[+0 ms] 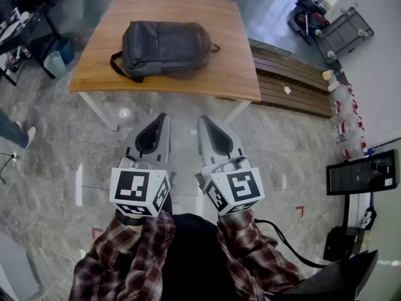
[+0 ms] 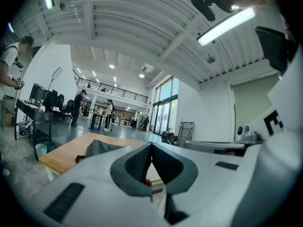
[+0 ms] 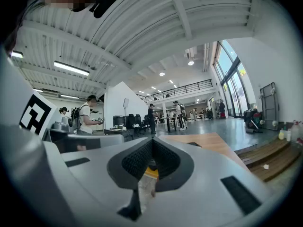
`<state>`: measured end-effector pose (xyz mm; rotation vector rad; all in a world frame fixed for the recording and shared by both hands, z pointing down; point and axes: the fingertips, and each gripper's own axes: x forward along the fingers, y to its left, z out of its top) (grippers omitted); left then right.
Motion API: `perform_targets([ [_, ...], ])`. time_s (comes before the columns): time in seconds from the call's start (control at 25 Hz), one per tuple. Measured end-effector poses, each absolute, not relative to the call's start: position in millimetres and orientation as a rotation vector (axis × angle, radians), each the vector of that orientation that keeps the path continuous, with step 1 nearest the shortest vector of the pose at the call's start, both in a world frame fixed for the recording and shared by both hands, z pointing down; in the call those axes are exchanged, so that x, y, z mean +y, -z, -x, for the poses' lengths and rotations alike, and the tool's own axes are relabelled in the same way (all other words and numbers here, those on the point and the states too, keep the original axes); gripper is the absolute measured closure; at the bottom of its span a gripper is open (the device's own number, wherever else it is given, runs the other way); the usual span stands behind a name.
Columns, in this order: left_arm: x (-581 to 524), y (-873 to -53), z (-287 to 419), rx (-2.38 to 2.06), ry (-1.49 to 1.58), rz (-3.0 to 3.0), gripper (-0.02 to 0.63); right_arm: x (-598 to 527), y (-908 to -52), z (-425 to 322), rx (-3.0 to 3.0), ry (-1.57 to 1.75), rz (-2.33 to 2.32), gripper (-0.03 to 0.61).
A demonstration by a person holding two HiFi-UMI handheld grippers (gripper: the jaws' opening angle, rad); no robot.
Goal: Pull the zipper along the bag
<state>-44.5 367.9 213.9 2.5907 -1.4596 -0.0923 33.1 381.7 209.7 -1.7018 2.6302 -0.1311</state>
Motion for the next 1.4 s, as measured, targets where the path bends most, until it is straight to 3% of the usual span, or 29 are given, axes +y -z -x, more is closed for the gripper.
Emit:
perform_targets([
  [0.52, 135.3, -201.3, 80.1, -1.353, 0.081, -2.647, 0.603, 154.9, -192.9, 0.8, 2.560, 0.104, 1.812, 0.569],
  [0.96, 108.3, -276.4, 66.8, -1.380, -0.068, -2.478, 0.603, 130.6, -270.3, -27.5, 2.654, 0.346, 1.846, 0.569],
  [1.2, -5.6, -295.4, 63.8, -1.421, -0.149, -2.421, 0.603, 10.4, -284.3, -38.9, 2.685, 0.432, 1.815, 0.570],
  [1.4, -31.6, -311.7, 56.6, -1.456, -0.197, -2.392, 0.603, -17.7, -297.5, -44.3, 2.770, 0.461, 1.745, 0.569],
])
